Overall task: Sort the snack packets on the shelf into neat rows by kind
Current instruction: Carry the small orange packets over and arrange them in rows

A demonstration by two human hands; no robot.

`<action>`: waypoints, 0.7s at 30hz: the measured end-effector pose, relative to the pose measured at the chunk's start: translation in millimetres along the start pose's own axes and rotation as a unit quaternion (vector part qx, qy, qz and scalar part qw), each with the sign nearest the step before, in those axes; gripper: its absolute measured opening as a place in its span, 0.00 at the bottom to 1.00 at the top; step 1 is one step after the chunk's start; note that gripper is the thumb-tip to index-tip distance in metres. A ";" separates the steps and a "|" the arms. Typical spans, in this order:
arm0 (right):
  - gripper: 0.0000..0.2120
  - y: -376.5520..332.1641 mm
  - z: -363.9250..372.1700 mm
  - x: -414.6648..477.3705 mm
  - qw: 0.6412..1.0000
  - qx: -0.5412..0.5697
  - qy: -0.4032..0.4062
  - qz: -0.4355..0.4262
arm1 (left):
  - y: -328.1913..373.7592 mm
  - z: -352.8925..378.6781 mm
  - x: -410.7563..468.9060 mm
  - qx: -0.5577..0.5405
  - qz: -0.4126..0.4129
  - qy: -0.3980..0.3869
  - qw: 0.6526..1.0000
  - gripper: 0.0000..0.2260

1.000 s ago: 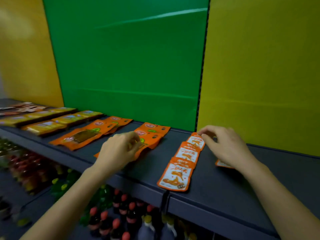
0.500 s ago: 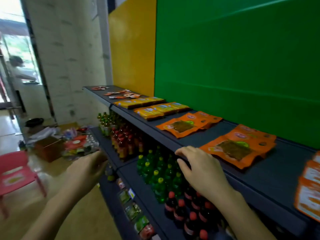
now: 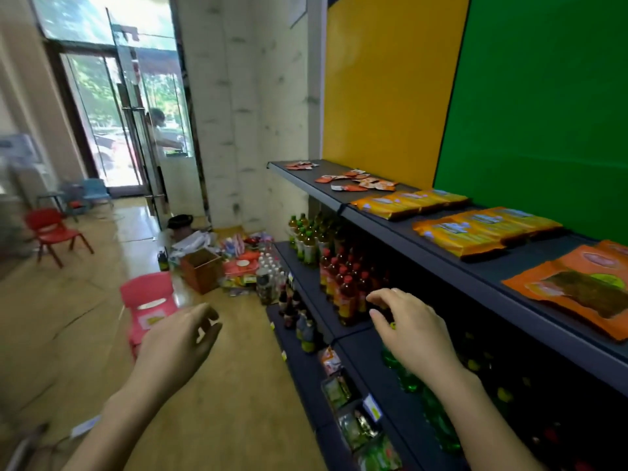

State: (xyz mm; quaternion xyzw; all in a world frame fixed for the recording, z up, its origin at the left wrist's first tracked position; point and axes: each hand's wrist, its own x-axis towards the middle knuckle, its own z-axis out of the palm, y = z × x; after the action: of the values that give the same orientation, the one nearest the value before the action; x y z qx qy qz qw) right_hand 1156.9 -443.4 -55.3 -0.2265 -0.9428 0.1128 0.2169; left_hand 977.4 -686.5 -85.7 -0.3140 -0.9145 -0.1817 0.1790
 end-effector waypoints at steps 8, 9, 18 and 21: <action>0.13 -12.3 83.1 92.1 0.999 0.006 -0.045 0.000 | -65.2 52.8 66.1 0.004 -0.050 -0.027 0.998 0.08; 0.13 -14.1 94.3 108.5 0.999 0.006 -0.047 -0.001 | -73.8 60.9 79.2 0.007 -0.052 -0.029 0.998 0.08; 0.14 -36.6 168.2 292.3 0.998 0.026 -0.022 -0.043 | -142.9 112.1 230.6 0.006 -0.084 0.024 0.996 0.07; 0.14 -48.3 186.8 347.8 0.998 0.036 -0.014 -0.058 | -159.9 125.3 275.9 0.006 -0.082 0.044 0.996 0.06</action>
State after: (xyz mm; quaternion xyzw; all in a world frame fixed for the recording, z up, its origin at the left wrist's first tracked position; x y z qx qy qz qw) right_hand 773.3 -341.3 -80.4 -0.1620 -0.9526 0.1366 0.2181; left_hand 644.7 -608.1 -108.1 -0.2286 -0.9293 -0.2042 0.2058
